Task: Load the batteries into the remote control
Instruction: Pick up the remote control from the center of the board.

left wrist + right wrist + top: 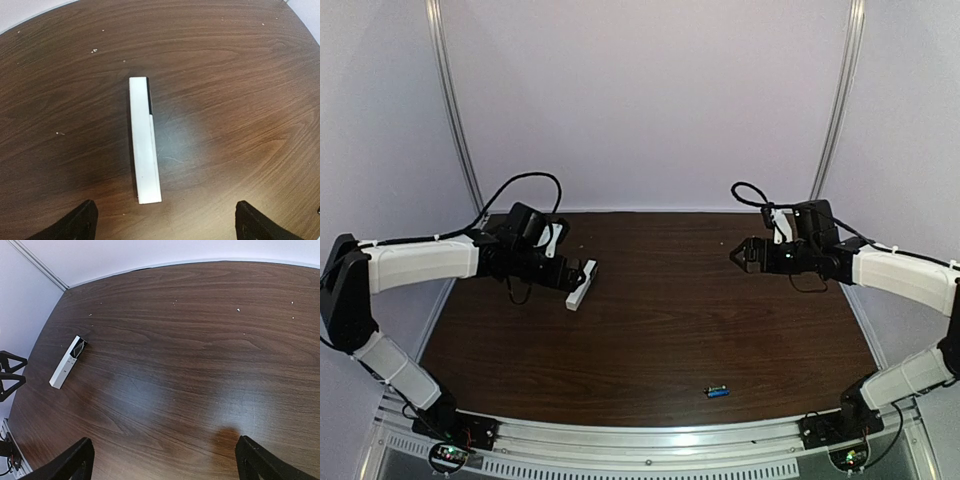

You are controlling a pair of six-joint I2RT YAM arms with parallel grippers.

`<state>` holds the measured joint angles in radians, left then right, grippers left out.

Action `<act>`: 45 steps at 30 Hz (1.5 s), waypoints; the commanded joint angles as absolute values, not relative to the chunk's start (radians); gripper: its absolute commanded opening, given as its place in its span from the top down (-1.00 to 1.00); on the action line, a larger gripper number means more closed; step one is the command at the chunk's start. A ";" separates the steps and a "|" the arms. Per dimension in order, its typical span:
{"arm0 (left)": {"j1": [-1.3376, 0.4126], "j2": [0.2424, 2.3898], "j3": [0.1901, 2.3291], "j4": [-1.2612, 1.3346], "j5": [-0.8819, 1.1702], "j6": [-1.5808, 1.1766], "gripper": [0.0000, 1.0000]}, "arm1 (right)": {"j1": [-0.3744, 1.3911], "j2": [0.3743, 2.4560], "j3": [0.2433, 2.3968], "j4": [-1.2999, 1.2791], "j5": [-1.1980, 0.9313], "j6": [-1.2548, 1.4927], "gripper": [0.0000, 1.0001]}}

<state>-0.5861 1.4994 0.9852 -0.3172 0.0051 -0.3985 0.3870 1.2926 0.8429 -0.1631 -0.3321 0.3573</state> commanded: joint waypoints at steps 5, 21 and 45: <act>-0.583 1.615 1.059 -0.364 -0.085 -0.400 -0.95 | 0.397 1.334 0.907 -0.193 -0.357 0.368 -0.99; -0.581 1.837 1.160 -0.377 -0.082 -0.360 -0.53 | 0.381 1.280 0.852 -0.110 -0.289 0.406 -0.99; -0.617 1.865 1.238 -0.397 -0.052 -0.334 0.63 | 0.340 1.360 0.968 -0.183 -0.540 0.424 -0.99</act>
<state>-0.5922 1.9526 1.2232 -0.4065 -0.1287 -0.3546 0.3466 1.3460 0.9314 -0.1932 -0.4519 0.3996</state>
